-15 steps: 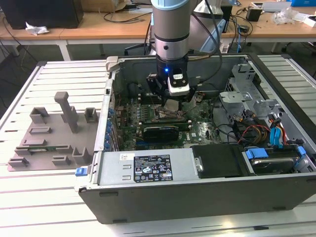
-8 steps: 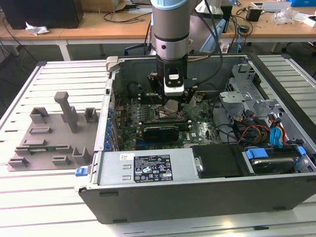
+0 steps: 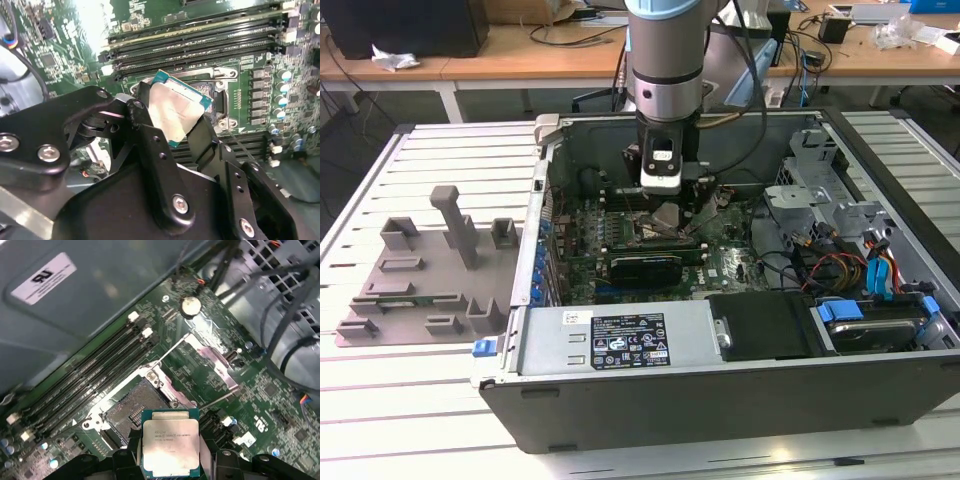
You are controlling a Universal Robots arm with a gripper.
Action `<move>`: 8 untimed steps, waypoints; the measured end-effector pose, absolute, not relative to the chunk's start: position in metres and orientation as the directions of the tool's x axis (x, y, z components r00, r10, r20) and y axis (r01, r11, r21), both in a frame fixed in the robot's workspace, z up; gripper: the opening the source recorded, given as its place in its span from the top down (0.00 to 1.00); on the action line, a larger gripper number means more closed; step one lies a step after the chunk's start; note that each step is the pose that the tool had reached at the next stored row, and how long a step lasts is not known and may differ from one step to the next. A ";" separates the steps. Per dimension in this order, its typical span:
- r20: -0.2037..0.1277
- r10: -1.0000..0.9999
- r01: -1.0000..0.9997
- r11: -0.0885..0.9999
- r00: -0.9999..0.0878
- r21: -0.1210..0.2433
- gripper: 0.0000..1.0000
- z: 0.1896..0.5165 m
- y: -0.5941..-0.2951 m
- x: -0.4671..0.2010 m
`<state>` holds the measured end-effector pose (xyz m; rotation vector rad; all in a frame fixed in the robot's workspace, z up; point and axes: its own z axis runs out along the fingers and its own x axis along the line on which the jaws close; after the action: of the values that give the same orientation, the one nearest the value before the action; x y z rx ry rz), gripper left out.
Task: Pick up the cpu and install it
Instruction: 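Place the cpu into insertion slot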
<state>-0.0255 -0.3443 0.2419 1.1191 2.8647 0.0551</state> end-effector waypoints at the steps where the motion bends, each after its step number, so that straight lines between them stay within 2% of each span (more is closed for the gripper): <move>1: -0.048 0.692 0.690 0.722 -0.720 0.057 0.45 0.242 -0.344 -0.025; 8: -0.048 0.821 0.819 0.571 -0.569 0.057 0.45 0.241 -0.344 -0.025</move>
<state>-0.0255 -0.3443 0.2413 1.4240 2.7223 0.0437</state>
